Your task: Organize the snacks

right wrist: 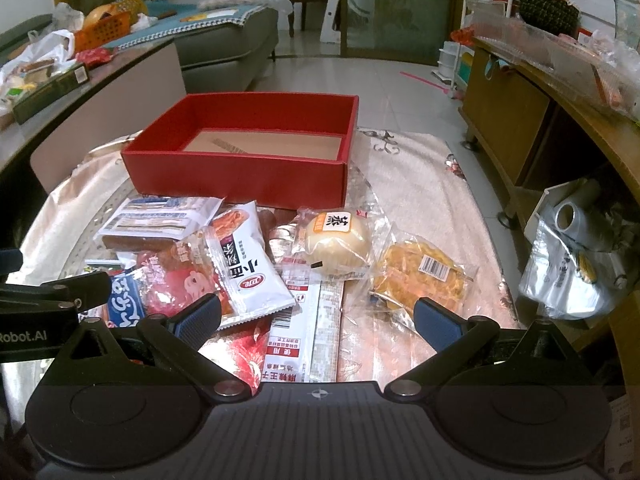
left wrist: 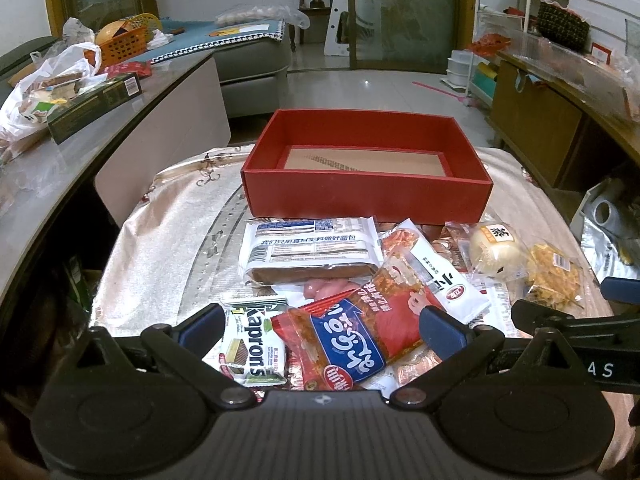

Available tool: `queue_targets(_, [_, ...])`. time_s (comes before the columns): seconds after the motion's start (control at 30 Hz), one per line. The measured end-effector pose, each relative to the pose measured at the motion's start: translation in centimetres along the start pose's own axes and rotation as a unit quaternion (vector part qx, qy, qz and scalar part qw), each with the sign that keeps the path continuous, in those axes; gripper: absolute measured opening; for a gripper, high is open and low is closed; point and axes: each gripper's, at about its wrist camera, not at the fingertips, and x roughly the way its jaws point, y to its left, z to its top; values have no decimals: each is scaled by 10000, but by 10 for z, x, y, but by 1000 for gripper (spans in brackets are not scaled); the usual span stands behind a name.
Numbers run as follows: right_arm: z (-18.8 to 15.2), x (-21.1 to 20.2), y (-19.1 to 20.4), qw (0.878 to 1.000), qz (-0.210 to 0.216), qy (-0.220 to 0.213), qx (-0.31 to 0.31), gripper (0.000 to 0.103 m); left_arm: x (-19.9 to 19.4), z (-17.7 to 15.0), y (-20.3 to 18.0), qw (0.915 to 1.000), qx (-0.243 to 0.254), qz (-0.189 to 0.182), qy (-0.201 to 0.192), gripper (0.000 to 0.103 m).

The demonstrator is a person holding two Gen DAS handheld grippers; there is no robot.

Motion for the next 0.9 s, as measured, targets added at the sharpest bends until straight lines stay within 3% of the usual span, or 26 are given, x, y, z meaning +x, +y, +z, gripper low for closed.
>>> queue_targets(0.9, [-1, 4, 3, 9999, 0, 118, -65, 103, 0, -1, 0, 10000, 14, -2, 32, 99])
